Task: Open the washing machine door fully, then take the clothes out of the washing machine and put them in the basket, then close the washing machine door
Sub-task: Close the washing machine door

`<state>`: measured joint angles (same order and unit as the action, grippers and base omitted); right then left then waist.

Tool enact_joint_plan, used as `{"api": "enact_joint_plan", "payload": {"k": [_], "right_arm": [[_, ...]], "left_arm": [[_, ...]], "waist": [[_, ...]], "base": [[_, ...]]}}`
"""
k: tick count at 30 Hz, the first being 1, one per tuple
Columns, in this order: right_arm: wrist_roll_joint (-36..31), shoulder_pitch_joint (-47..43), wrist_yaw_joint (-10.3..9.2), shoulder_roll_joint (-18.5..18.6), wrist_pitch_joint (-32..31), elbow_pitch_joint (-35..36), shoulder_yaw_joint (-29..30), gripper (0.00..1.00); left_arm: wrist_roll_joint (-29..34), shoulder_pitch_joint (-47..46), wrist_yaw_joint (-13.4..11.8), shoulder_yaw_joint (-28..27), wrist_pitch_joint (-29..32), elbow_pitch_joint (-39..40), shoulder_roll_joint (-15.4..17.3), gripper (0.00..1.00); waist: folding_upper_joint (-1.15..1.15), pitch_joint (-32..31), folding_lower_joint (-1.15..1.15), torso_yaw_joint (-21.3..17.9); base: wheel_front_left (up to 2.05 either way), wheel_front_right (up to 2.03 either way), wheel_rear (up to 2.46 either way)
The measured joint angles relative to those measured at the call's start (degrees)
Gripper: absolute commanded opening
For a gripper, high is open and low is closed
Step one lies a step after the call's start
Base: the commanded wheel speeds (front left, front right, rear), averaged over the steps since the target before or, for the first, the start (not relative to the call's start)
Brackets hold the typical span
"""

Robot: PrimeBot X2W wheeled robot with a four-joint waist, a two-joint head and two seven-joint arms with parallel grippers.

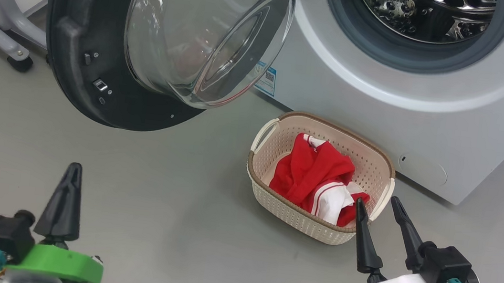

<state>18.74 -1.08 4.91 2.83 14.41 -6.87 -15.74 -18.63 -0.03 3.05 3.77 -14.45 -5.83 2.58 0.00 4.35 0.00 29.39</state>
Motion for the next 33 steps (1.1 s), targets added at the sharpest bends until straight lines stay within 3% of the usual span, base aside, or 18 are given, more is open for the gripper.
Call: {"api": "enact_joint_plan", "payload": {"k": [5,14,18,22,29,33], "right_arm": [[-1.22,1.05,-0.03,0.51,-1.08,1.57,-0.7,1.0],[-2.37,3.31,-0.08,1.94,-2.54,3.2,-0.79,1.0],[-2.77,4.48,-0.08,2.54,-2.86,3.52,-1.02,1.0],[-3.3,5.33,0.0,2.79,-3.41,3.46,-1.77,1.0],[-3.34,6.51,0.09,2.77,-3.52,3.43,-2.49,1.0],[-3.34,6.59,0.32,2.7,-3.53,3.35,-2.92,1.0]], "left_arm": [[-0.62,-0.87,-0.29,-3.74,0.0,3.13,1.4,0.0],[-1.31,-9.35,-0.14,-10.99,-0.24,7.81,9.78,0.0],[-5.52,-14.89,0.67,-15.66,1.36,7.6,12.87,0.0],[-13.73,-21.09,0.76,-22.2,4.65,3.49,13.93,0.0],[-19.92,-28.82,0.08,-30.89,11.21,-5.55,22.4,0.0],[-24.85,-32.73,-1.34,-34.46,15.49,-10.87,24.13,0.0]], "waist": [[0.0,2.14,0.0,-0.85],[0.0,7.11,0.0,-3.19],[0.0,9.08,0.0,-4.48],[0.0,10.49,0.0,-6.01],[0.0,11.77,0.0,-9.04],[0.0,12.26,0.0,-10.75]], "base": [[0.0,0.0,0.0],[0.0,0.0,0.0],[0.0,0.0,0.0],[0.0,0.0,0.0],[0.0,0.0,0.0],[0.0,0.0,0.0]]}}
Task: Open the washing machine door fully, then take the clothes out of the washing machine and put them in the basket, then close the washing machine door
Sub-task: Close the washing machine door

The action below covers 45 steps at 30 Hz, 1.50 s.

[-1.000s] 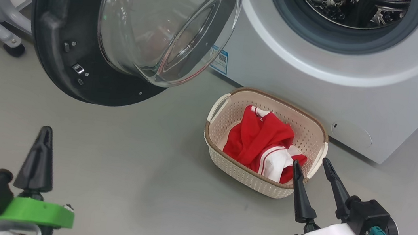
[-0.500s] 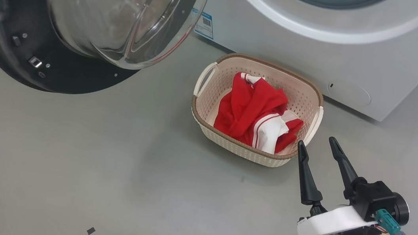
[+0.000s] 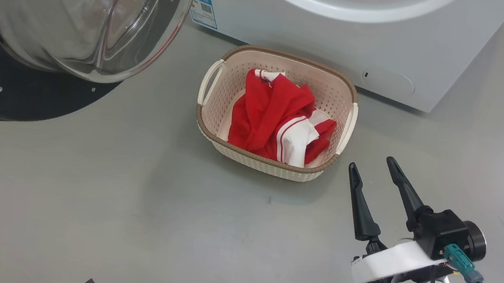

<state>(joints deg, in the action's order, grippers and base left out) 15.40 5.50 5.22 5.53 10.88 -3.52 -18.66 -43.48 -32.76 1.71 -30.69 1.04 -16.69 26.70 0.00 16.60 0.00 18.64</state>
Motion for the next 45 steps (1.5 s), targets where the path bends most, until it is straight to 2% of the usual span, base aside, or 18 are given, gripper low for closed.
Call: {"api": "enact_joint_plan", "payload": {"k": [4,9,13,25,40,45], "right_arm": [[0.0,0.21,0.21,-0.03,0.01,-0.35,-0.33,1.0],[0.01,0.29,0.21,-0.11,0.01,-0.67,-0.65,1.0],[0.02,0.42,0.21,-0.11,0.03,-0.69,-0.45,1.0],[0.11,1.14,0.21,-0.26,0.6,-1.62,-0.36,1.0],[0.26,1.14,0.2,-0.57,1.12,-2.54,-0.37,1.0],[0.26,1.14,0.2,-0.62,1.53,-2.77,-0.35,1.0]], "left_arm": [[-9.59,-4.64,-3.03,-4.15,5.57,-6.55,-2.32,0.0],[-11.95,-6.81,-7.03,-7.15,10.14,-12.98,-1.4,0.0],[-13.95,-9.32,-7.77,-8.67,12.82,-16.66,-0.87,0.0],[-20.49,-16.46,-8.58,-13.02,20.67,-27.27,-2.94,0.0],[-20.4,-18.57,-8.98,-10.36,30.25,-36.05,-3.04,0.0],[-20.62,-20.17,-8.98,-11.28,32.52,-38.55,-3.74,0.0]], "waist": [[0.0,0.43,0.0,-1.51],[0.0,0.69,0.0,-3.03],[0.0,0.93,0.0,-3.71],[0.0,0.52,0.0,-4.29],[0.0,-0.49,0.0,-4.47],[0.0,-0.88,0.0,-4.49]], "base": [[0.0,0.0,0.0],[0.0,0.0,0.0],[0.0,0.0,0.0],[0.0,0.0,0.0],[0.0,0.0,0.0],[0.0,0.0,0.0]]}}
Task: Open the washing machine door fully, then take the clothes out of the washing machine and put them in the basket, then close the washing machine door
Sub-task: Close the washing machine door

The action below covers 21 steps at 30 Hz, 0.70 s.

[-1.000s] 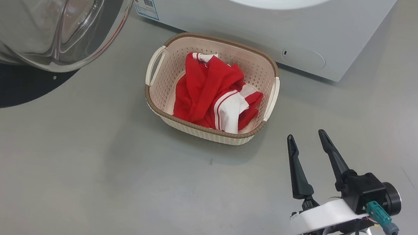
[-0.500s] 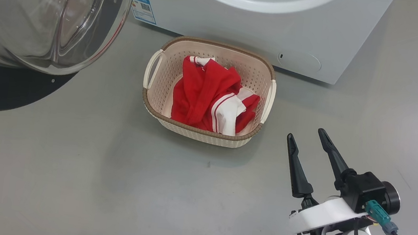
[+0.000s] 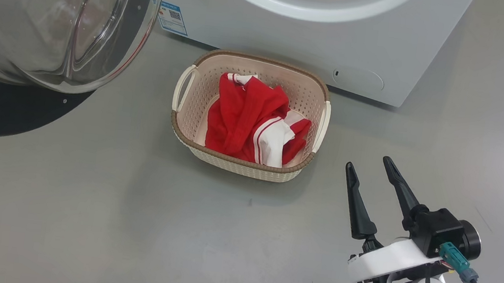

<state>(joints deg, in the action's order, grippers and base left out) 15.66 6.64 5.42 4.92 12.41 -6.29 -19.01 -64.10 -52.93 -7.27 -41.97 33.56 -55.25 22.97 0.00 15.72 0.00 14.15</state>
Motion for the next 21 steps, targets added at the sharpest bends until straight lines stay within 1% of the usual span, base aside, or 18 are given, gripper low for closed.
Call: {"api": "enact_joint_plan", "payload": {"k": [3,11,21], "right_arm": [[0.01,0.0,-0.01,-0.07,0.0,-0.08,0.01,1.0],[0.03,0.0,-0.02,-0.22,0.02,-0.31,0.0,1.0],[0.87,-0.01,-0.04,-0.35,0.52,-0.93,0.01,1.0]], "left_arm": [[0.0,-0.5,0.0,0.46,1.03,-0.74,-0.52,0.0],[0.01,-0.9,0.0,0.98,3.14,-2.01,-0.29,0.0],[0.01,-1.67,0.0,2.59,8.35,-1.99,0.04,0.0]], "waist": [[0.0,-0.21,0.0,0.01],[0.0,-0.5,0.0,0.0],[0.0,-0.75,0.0,-0.13]], "base": [[0.0,0.0,0.0],[0.0,0.0,0.0],[0.0,0.0,0.0]]}}
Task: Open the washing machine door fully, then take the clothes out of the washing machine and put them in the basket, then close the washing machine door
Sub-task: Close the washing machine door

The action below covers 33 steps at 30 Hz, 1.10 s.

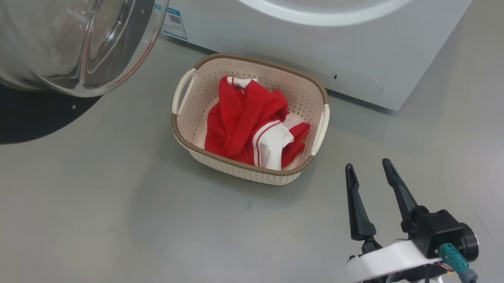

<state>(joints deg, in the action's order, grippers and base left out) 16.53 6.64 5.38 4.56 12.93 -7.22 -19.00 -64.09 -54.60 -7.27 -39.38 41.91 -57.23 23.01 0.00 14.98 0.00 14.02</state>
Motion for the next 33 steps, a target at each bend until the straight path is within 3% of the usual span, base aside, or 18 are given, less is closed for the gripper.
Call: {"api": "enact_joint_plan", "payload": {"k": [9,16,33], "right_arm": [[0.16,0.01,-0.05,-0.09,0.08,-0.31,0.08,1.0],[0.59,-0.01,-0.07,-0.16,0.42,-0.74,0.09,1.0],[0.98,-0.09,-0.49,-0.47,0.59,-1.48,0.03,1.0]], "left_arm": [[-0.87,0.01,0.71,1.33,6.01,0.0,-0.99,0.0],[-2.97,0.08,3.46,2.47,13.11,0.34,-3.98,0.0],[-6.7,3.94,6.44,4.38,26.74,2.47,-10.11,0.0]], "waist": [[0.0,-0.75,0.0,0.12],[0.0,-1.46,0.0,0.38],[0.0,-3.22,0.0,0.69]], "base": [[0.0,0.0,0.0],[0.0,0.0,0.0],[0.0,0.0,0.0]]}}
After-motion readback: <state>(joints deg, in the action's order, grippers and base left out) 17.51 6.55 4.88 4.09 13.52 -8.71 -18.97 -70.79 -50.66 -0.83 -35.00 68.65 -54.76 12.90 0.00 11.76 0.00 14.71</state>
